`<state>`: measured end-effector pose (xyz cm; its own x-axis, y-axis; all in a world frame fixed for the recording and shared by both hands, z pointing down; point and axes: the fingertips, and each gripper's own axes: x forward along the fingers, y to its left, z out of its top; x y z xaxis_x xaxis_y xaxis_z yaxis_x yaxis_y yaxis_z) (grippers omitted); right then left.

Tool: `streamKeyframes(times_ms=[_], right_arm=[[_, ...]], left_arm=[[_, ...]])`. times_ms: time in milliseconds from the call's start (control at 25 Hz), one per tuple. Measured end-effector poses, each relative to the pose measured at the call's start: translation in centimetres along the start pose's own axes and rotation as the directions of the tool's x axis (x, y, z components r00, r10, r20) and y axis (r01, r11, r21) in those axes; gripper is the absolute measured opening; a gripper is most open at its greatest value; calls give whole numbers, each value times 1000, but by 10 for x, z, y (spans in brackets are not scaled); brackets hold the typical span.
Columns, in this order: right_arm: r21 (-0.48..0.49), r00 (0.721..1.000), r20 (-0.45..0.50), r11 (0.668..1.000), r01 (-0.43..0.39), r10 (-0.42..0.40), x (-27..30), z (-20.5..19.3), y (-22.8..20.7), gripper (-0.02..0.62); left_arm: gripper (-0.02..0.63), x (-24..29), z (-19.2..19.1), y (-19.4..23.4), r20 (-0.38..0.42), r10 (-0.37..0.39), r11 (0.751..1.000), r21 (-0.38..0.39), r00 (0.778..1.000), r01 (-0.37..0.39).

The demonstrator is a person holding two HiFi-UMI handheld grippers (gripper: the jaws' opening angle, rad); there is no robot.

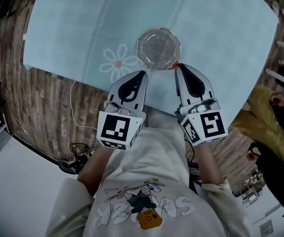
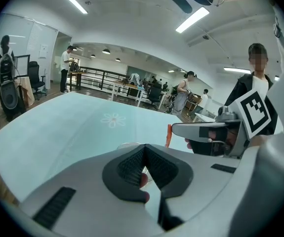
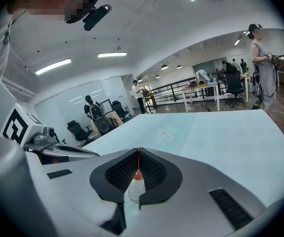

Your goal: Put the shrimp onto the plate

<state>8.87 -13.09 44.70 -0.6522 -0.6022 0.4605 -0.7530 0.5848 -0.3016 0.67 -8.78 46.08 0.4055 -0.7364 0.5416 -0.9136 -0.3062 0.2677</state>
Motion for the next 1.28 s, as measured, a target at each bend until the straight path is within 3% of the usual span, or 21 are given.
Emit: streamKeyframes(times_ms=[280, 640, 1280], right_arm=[[2, 1000, -17, 1000, -5, 5, 11, -18, -8, 29], [2, 999, -36, 1000, 4, -4, 25, -36, -24, 29], [-87, 992, -124, 996, 20, -31, 58, -84, -37, 25]], left_arm=[[8, 13, -15, -3, -20, -20, 1000, 19, 1000, 20], [8, 32, -30, -4, -34, -30, 1000, -11, 999, 30], [8, 57, -69, 6, -61, -16, 997, -83, 998, 11]])
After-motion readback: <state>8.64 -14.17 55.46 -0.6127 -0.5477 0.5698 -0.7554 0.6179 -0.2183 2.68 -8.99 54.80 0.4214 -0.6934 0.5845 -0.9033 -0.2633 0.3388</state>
